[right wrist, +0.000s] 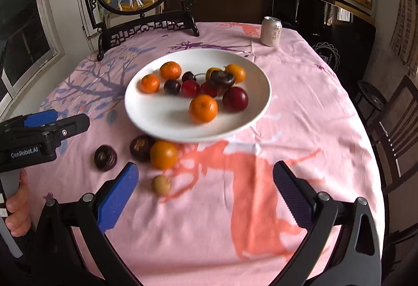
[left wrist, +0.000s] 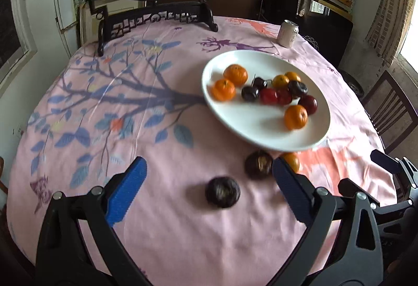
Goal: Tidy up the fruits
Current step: 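Carry the dark fruit and mandarin onto the white plate and open both tools, then grasp a small tan fruit with the right tool while the left tool grasps a dark brown fruit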
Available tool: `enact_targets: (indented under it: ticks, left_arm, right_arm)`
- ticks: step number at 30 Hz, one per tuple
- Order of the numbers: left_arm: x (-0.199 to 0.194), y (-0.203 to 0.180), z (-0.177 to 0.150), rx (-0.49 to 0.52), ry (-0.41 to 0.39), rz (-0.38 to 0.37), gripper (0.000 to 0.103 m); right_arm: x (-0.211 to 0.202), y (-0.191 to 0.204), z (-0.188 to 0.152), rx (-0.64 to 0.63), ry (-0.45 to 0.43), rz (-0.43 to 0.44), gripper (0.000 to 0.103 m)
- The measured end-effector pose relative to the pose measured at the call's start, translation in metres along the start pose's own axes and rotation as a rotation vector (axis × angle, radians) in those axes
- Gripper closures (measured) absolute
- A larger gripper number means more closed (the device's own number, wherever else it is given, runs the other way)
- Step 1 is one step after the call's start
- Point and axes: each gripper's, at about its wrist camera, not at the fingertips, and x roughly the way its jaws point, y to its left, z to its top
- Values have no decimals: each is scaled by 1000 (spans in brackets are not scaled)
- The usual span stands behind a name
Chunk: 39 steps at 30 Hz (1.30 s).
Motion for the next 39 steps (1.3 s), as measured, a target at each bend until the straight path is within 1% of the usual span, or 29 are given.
enact_targets:
  ticks: [3,7,16,20,24,25,27,29,30,31,32,34,36,39]
  left_arm:
    - [-7,6,-24,3,16,16,4]
    - [-18,13,-38,-10,4,23,4]
    - [-28,24,-51,-17,9,23,4]
    - [-30,29,-53,-31,11,20,4]
    - [-29,36,-54,-51,24,31,4]
    - [-28,38,-55,-57,29,32,4]
    - [-27,41,-56,-68,35,31,4]
    - [-26,42,-56,-73,39,34,4]
    - [-25,41,-56,-75,39,35,4]
    - [-25,40,-55,-74,37,35,4]
    - [-23,38,-55,-71,36,34,4]
    - [-18,34,-53,-63,45,28,4]
    - [-12,28,-51,-56,55,7,4]
    - [2,13,-49,-22,77,2,4]
  right_arm:
    - [-3,9,-14,-5,26,13,1]
    - [-4,20,-23,-15,42,15,1]
    - [-1,39,-34,-43,67,41,1]
    - [18,39,-32,-23,95,53,1]
    - [36,42,-28,-27,83,26,1]
    - [40,43,-27,-33,79,22,5]
    - [52,46,-25,-47,99,25,47]
    - [66,49,-24,-51,141,52,57]
    - [68,51,-24,-69,122,32,65]
    - [69,54,-23,-86,118,18,69]
    - [68,55,-22,-84,121,31,80]
    - [60,51,-22,-62,117,60,80]
    - [46,45,-24,-60,94,33,80]
    - [29,27,-30,-15,81,30,80]
